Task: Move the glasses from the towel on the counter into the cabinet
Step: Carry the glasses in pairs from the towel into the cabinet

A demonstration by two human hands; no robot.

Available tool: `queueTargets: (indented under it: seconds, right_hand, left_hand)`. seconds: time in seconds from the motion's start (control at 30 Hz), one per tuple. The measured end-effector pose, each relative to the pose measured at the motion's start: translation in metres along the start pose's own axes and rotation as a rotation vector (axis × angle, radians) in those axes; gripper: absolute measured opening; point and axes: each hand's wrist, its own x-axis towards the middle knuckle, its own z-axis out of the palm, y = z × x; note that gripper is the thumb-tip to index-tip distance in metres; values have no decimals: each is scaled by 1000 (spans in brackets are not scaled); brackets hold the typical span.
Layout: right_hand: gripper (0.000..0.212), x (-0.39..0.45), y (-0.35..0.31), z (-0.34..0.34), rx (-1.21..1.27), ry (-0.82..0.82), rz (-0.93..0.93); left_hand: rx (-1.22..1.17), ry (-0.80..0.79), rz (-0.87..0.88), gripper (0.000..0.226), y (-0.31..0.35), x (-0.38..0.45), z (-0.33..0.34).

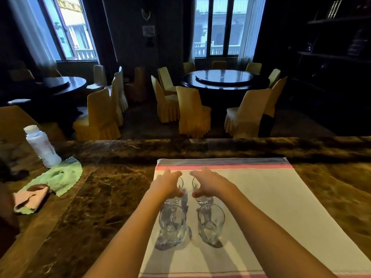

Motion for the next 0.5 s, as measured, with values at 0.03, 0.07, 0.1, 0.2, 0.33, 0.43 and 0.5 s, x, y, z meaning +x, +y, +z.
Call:
queueTargets:
  seconds: [0.03, 0.07, 0.1, 0.2, 0.33, 0.43, 0.5]
  right_hand:
    - [78, 3, 2, 4, -14, -11, 4]
    - [76, 6, 5, 7, -28, -17, 4]
    - [73, 7, 6, 9, -38, -22, 4]
    - [70, 12, 11, 13, -32, -29, 7]
    - [67, 14, 11, 13, -28, -7, -2]
    - [68, 13, 10, 7, -29, -4, -9]
    - [69, 11, 9, -2, -42, 18, -15]
  left_hand:
    - [1, -8, -4, 77, -1, 3, 3]
    - [4, -6, -7, 77, -2, 5, 5]
    - [9, 2, -11, 77, -2, 7, 6]
    - [23, 24, -15, 74, -2, 11, 12]
    - [19, 70, -21, 68, -2, 14, 15]
    - [-3, 102, -20, 65, -2, 13, 13]
    - [-12, 128, -4, 63, -4, 12, 9]
